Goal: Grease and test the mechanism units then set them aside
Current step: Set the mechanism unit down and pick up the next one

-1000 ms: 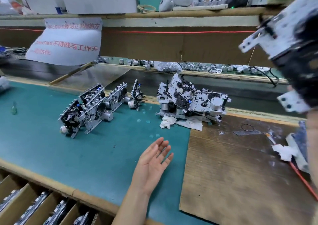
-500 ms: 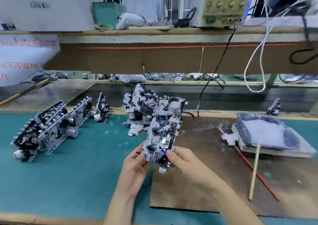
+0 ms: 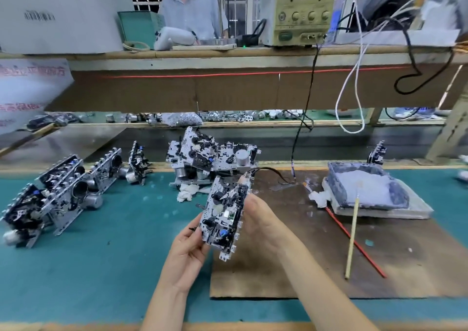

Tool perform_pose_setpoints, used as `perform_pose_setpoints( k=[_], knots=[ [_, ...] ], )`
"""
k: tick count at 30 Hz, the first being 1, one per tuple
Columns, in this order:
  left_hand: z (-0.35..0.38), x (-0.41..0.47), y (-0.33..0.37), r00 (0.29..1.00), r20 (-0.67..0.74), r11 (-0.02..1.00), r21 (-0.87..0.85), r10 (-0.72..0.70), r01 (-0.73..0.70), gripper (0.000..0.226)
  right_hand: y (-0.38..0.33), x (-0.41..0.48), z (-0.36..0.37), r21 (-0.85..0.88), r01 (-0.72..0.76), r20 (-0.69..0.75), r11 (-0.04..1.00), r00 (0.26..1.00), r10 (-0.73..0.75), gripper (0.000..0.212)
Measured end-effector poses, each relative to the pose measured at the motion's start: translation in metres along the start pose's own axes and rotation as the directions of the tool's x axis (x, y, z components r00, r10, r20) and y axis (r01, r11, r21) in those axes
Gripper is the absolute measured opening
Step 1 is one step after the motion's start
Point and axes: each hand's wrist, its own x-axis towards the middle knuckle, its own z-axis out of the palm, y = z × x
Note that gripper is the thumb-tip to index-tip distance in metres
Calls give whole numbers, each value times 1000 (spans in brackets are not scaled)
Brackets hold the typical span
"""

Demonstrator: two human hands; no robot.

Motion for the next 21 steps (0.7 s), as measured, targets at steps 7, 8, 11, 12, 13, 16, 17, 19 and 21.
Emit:
perform_pose_setpoints(
  k=[7, 8, 11, 12, 13, 16, 17, 19, 21],
  knots=[
    [3, 0, 2, 999, -35, 1000, -21, -13, 12, 35, -5, 5, -6, -9, -3, -5, 1000, 1000, 3, 74],
    [3, -1, 1, 999, -44, 999, -34, -14, 13, 38, -8, 3, -7, -20, -25, 12, 999, 1000, 26, 76],
    [3, -1, 1, 998, -57, 999, -46, -21, 18, 49, -19, 5, -16, -105, -103, -89, 989, 992, 94, 51],
    [4, 0, 1, 998, -52, 999, -40, -26, 24, 48, -21, 9, -19, -149, -105, -176, 983, 981, 78, 38],
    [4, 0, 1, 999, -42, 999, -31, -32, 30, 45, -21, 14, -22, -182, -96, -267, 979, 963, 44, 28],
    [3, 3, -1, 999, -16, 999, 21, -43, 43, 37, -21, 23, -26, -230, -96, -408, 969, 913, -7, 22],
    [2, 3, -1, 999, -15, 998, 39, -45, 45, 36, -21, 24, -26, -266, -116, -424, 957, 905, -9, 26],
    [0, 3, -1, 999, -10, 998, 52, -44, 44, 35, -23, 27, -26, -318, -151, -469, 936, 883, -16, 32],
    [0, 3, -1, 999, 1, 998, 52, -45, 45, 35, -25, 30, -26, -318, -139, -522, 938, 852, -51, 33]
  ],
)
